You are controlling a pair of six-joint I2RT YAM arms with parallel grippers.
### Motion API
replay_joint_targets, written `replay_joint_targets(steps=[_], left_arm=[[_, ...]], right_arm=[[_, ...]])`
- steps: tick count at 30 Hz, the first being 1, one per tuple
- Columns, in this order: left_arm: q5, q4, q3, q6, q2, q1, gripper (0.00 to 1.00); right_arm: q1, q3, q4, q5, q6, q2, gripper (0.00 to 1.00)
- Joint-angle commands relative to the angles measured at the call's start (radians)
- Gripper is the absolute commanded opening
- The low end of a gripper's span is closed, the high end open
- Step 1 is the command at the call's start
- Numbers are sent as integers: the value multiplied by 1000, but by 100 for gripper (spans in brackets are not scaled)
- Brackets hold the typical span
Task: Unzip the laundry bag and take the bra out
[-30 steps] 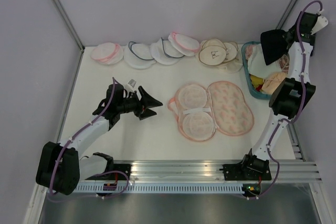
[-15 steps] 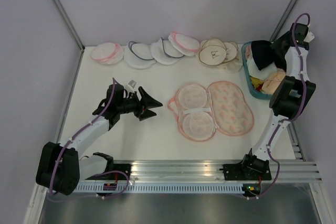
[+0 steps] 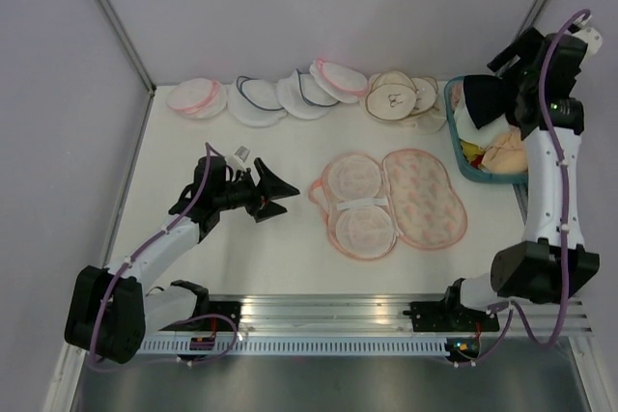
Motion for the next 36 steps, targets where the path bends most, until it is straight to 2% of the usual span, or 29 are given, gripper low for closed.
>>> replay_joint_targets(steps=[1,2,4,5,9,16,22,26,36], left_arm=[[18,74,-30,51,-34,5,92],[19,82,-38,51,-42,5,93],[21,93,-52,58,-54,7,94],[18,93,-52,61,-66,8,95],[25,87,-62,81,-77,20,98],[81,111,-105,63,-71,46,99],[93,136,-174,46,-120,63,99],[110,127,-194,57,-135,91,99],[131,130,-200,70,-95,120,99]], right_arm=[[73,-277,-3,43,-7,-151,90],[90,-425,29,36,-6,-240,89],[131,-559,27,72,31,-323,89],[145,-694,41,77,36,-401,88],[203,-928,23,143,90,-546,87],[229,-979,-146,342,175,-535,91],[229,-1120,-42,241,235,-445,90],[229,-1195,70,160,257,-382,85],[228,-1258,144,151,274,-334,72]])
